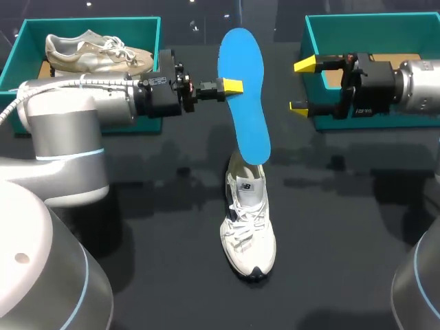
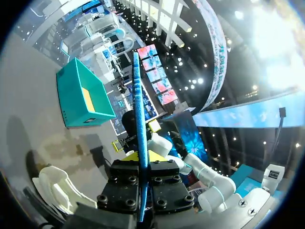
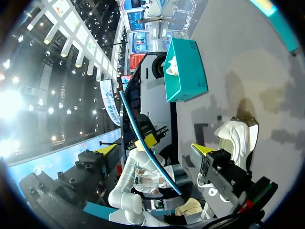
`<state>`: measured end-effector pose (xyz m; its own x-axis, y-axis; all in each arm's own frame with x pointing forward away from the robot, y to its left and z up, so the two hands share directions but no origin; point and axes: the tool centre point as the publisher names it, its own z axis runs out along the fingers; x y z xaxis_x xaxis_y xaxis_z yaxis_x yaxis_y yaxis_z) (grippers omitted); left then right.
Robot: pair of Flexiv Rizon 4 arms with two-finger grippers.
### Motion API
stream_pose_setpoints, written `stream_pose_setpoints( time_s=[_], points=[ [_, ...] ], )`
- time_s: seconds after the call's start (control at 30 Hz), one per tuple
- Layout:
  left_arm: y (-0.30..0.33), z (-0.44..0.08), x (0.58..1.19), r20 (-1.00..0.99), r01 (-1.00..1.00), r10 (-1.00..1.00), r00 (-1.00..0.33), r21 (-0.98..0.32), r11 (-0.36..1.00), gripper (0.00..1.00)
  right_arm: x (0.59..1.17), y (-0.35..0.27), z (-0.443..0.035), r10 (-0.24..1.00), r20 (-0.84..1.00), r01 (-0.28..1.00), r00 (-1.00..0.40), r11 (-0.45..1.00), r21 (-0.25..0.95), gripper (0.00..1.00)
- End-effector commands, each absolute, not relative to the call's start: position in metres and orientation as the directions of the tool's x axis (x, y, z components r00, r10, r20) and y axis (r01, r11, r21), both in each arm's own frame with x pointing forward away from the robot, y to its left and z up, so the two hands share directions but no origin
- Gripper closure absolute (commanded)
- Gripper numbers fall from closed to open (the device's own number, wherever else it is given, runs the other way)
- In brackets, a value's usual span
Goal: Take the shoe out of the shoebox, open the shoe tongue, remove and reinsert the insole, then place the shoe into the shoebox
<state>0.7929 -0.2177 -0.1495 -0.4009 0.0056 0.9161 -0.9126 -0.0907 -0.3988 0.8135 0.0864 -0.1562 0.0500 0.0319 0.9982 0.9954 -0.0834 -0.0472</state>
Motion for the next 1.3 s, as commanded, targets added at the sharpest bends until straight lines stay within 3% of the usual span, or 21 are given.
stream_pose_setpoints(
  time_s=[0.03,0.7,0.97,1.3],
  points=[
    [-0.225,-0.162,0.797,0.938,-0.935,0.017,-0.347,-0.344,-0.087,1.00,0.813,0.087,-0.156,0.035,0.998,0.995,0.052,-0.084,-0.049,0.00],
    [-0.234,-0.188,0.806,0.979,-0.970,0.027,-0.201,-0.195,-0.145,1.00,0.813,0.085,-0.155,0.043,0.998,0.995,0.044,-0.087,-0.040,0.00],
    [-0.235,-0.190,0.808,0.982,-0.971,0.028,-0.186,-0.180,-0.158,1.00,0.809,0.069,-0.130,0.205,0.978,0.992,-0.027,-0.112,0.050,0.00],
    [-0.235,-0.190,0.808,0.982,-0.971,0.028,-0.186,-0.180,-0.158,1.00,0.805,0.076,-0.099,0.522,0.850,0.986,-0.073,-0.091,0.141,0.00]
  ],
)
